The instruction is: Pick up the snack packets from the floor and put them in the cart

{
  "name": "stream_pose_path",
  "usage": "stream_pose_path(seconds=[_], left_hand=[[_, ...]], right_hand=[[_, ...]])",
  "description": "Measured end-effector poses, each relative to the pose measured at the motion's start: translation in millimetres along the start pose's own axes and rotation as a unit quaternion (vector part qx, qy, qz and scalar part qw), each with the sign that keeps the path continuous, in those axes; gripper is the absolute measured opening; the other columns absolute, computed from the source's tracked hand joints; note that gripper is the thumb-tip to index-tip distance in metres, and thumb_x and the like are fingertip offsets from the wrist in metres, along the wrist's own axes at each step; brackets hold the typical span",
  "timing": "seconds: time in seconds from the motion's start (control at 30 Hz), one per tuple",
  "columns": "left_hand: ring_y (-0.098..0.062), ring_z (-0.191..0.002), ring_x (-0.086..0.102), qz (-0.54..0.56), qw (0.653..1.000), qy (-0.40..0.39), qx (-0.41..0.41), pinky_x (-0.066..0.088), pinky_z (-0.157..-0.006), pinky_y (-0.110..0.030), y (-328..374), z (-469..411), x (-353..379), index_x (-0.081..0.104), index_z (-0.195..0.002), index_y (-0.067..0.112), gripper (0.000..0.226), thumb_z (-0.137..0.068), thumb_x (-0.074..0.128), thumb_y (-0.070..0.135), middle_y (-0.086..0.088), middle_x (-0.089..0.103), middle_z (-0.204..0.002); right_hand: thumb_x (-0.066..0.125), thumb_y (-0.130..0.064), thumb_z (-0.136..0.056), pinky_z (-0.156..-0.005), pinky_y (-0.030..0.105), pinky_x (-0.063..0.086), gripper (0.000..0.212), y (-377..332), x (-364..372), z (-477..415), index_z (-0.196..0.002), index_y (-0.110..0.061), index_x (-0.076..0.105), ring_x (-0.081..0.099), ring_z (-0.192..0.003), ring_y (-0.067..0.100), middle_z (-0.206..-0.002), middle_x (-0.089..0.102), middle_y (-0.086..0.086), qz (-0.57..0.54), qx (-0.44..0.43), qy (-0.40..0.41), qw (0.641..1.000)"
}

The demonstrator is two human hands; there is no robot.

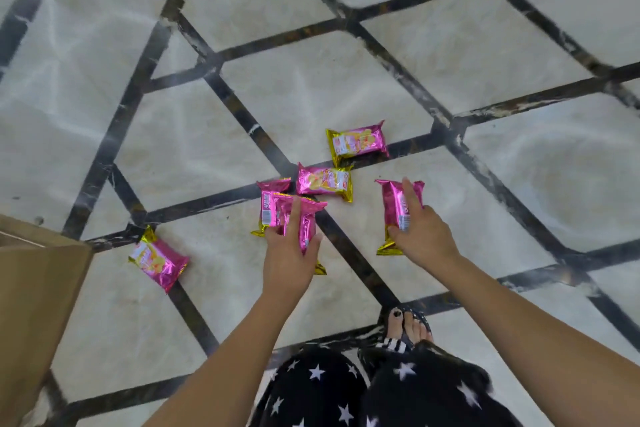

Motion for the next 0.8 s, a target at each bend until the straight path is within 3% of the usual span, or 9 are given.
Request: stream_pose_path(seconds=[0.07,0.23,0.37,0.47,0.53,0.6,0.7,0.8], left_hand=[[-0.024,-0.085,0.057,0.006,1.0,0.007,0.018,0.043,-0.071,-0.027,38,22,-46,0.001,-0.144,0.058,0.063,-0.099,0.045,0.048,-0.011,0.042,-0.115],[-0.028,-0.08,0.058,-0.033,0.997,0.001,0.065,0.047,-0.069,-0.032,148,70,-155,0.001,-0.145,0.058,0.059,-0.1,0.039,0.053,-0.007,0.041,-0.108],[-0.02,-0.07,0.054,-0.022,0.994,0.011,0.11,0.046,-0.067,-0.031,249,114,-243,0.006,-0.147,0.055,0.061,-0.101,0.044,0.045,-0.005,0.039,-0.103],[-0.014,-0.065,0.052,-0.032,0.991,0.013,0.131,0.04,-0.063,-0.028,312,154,-300,0.009,-0.148,0.055,0.06,-0.101,0.044,0.045,-0.005,0.04,-0.105],[-0.017,-0.065,0.053,-0.029,0.991,0.014,0.128,0.039,-0.064,-0.028,342,179,-330,0.011,-0.149,0.055,0.061,-0.099,0.046,0.046,-0.005,0.041,-0.107],[-0.02,-0.07,0.057,-0.011,0.99,0.011,0.139,0.041,-0.066,-0.028,363,203,-350,0.012,-0.148,0.057,0.064,-0.097,0.05,0.048,-0.005,0.042,-0.106],[-0.006,-0.068,0.051,0.001,0.988,0.013,0.156,0.037,-0.06,-0.024,385,232,-368,0.012,-0.148,0.057,0.072,-0.092,0.056,0.055,-0.002,0.041,-0.103],[-0.003,-0.07,0.047,-0.004,0.986,-0.005,0.165,0.036,-0.065,-0.023,390,254,-374,0.009,-0.151,0.054,0.084,-0.085,0.062,0.059,0.003,0.038,-0.098]], right_hand=[[0.06,-0.033,-0.092,-0.055,0.027,0.032,0.09,-18,-56,29,-0.154,-0.036,-0.005,0.045,-0.075,0.022,-0.098,0.044,0.009,-0.036,0.012,0.028,0.999],[0.062,-0.039,-0.084,-0.073,0.037,0.053,0.092,-55,-182,111,-0.153,-0.042,0.001,0.058,-0.087,0.034,-0.106,0.055,0.017,-0.135,0.037,0.098,0.985],[0.062,-0.031,-0.089,-0.081,0.036,0.047,0.087,-90,-291,199,-0.153,-0.042,0.003,0.055,-0.097,0.037,-0.111,0.046,0.017,-0.189,0.057,0.116,0.973],[0.062,-0.032,-0.09,-0.069,0.03,0.045,0.085,-105,-355,265,-0.152,-0.046,0.005,0.055,-0.085,0.026,-0.101,0.044,0.009,-0.194,0.056,0.124,0.971],[0.061,-0.033,-0.09,-0.059,0.025,0.04,0.083,-113,-387,303,-0.151,-0.048,0.008,0.051,-0.074,0.017,-0.1,0.044,0.009,-0.191,0.064,0.128,0.971],[0.06,-0.035,-0.089,-0.061,0.028,0.044,0.08,-117,-408,337,-0.15,-0.051,0.01,0.051,-0.073,0.015,-0.099,0.046,0.008,-0.198,0.077,0.142,0.967],[0.06,-0.039,-0.089,-0.071,0.033,0.051,0.078,-121,-426,377,-0.148,-0.054,0.012,0.054,-0.079,0.017,-0.099,0.05,0.007,-0.212,0.093,0.176,0.957],[0.061,-0.039,-0.089,-0.065,0.03,0.046,0.076,-131,-428,410,-0.148,-0.053,0.015,0.055,-0.082,0.016,-0.099,0.052,0.007,-0.236,0.108,0.215,0.942]])
Point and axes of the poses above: each hand's wrist, its own z-axis away from the middle knuckle, its own x-axis out of the palm, y = z × x, the point moved 2 cm from there along -z, towards the middle knuckle
